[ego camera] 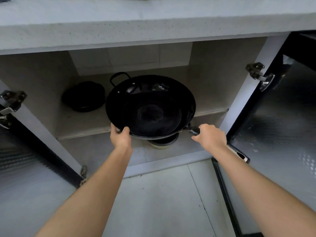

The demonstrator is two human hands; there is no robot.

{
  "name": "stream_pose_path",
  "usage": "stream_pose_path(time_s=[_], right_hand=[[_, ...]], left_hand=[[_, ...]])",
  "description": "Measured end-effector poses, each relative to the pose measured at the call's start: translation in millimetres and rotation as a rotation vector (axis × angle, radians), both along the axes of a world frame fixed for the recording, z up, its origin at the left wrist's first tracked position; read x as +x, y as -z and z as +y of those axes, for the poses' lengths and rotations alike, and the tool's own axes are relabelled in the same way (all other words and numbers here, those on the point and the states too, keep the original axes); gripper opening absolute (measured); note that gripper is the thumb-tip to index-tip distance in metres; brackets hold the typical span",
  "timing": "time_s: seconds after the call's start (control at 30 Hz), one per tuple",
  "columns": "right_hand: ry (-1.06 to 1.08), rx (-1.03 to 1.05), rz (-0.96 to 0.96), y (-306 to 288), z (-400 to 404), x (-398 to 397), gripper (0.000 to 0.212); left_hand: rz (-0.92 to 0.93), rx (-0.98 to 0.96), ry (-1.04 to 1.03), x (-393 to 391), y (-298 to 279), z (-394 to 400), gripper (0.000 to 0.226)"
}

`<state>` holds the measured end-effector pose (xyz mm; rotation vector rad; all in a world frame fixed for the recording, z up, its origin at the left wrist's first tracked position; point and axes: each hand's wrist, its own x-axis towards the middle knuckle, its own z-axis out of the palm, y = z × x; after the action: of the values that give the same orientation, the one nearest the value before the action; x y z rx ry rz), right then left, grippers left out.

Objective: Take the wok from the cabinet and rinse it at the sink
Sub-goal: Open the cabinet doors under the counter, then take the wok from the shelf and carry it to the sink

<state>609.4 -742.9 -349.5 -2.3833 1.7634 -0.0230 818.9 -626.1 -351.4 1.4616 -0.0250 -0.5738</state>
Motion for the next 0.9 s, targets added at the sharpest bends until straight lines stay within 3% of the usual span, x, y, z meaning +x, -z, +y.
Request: stream_pose_path(time_s=[0.53, 0.9], right_hand=[[0.051, 0.121, 0.079, -104, 126, -118, 0.021], [0.039, 0.200, 0.119, -223, 227, -205, 0.022]], left_hand=[[0.128, 0.158, -0.007, -112, -106, 102, 0.063], [0.170, 0.268, -0.035, -195, -211, 197, 0.061]])
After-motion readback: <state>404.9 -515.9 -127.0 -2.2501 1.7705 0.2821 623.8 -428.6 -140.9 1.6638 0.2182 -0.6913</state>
